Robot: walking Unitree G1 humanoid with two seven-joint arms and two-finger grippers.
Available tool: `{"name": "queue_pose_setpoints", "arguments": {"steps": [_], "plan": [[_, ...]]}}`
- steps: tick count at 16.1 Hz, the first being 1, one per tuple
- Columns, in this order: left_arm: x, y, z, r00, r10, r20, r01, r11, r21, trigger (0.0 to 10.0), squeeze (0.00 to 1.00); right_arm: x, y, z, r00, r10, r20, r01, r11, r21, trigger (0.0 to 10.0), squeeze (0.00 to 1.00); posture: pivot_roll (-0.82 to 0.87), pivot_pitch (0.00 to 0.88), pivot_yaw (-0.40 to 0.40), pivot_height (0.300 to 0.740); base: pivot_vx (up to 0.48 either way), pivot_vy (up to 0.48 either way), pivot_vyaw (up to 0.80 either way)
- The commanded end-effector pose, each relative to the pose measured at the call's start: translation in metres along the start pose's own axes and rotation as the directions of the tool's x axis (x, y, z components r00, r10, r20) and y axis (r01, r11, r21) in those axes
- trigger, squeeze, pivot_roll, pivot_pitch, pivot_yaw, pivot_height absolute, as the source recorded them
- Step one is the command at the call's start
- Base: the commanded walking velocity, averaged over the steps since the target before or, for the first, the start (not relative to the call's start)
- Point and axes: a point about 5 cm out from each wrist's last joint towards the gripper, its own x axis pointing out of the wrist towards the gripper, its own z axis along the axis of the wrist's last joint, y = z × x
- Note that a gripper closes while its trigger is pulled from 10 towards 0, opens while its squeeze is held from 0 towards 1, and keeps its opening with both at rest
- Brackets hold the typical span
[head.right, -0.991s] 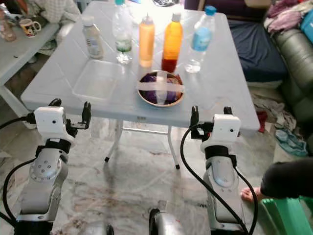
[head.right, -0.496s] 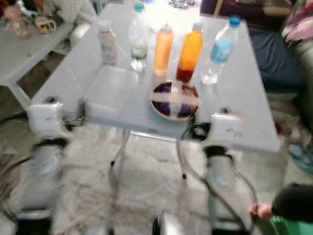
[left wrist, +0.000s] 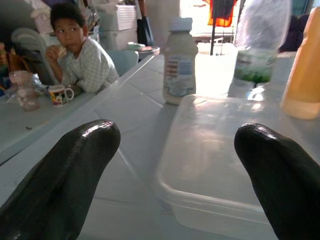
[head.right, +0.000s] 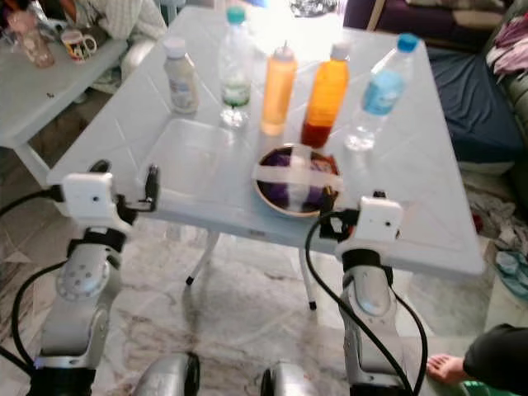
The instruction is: Restocking fridge
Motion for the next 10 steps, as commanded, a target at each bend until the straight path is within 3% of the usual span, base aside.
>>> {"name": "queue_pose_setpoints", "arguments": {"steps": [1,5,9,10], "plan": [[-0.002,0.003,0.002,1.000,0.005,0.004,-0.005,1.000,0.008,10.0,0.00,-0.001,-0.003,-0.005,0.999,-0.032,-0.032,0.033,0.999,0.032,10.0,0.00,0.08,0.146,-0.042,0.740,0.000,0.000,0.00],[-0.002,0.001,0.003,1.000,-0.012,0.008,0.012,1.000,0.006,10.0,0.00,0.007,0.002,-0.010,0.995,-0.054,-0.085,0.064,0.991,0.119,10.0,0.00,0.09,0.151,-0.041,0.740,0.000,0.000,0.00],[0.000,0.000,0.005,1.000,-0.005,0.013,0.005,1.000,0.006,10.0,0.00,0.018,0.017,-0.014,0.991,-0.018,-0.132,0.049,0.971,0.236,10.0,0.00,0.09,0.156,-0.044,0.740,0.000,0.000,0.00],[0.000,-0.001,0.005,1.000,-0.008,0.014,0.008,1.000,0.005,10.0,0.00,0.023,0.027,-0.016,0.988,0.017,-0.156,0.028,0.959,0.282,10.0,0.00,0.10,0.158,-0.043,0.740,0.000,0.000,0.00]]}}
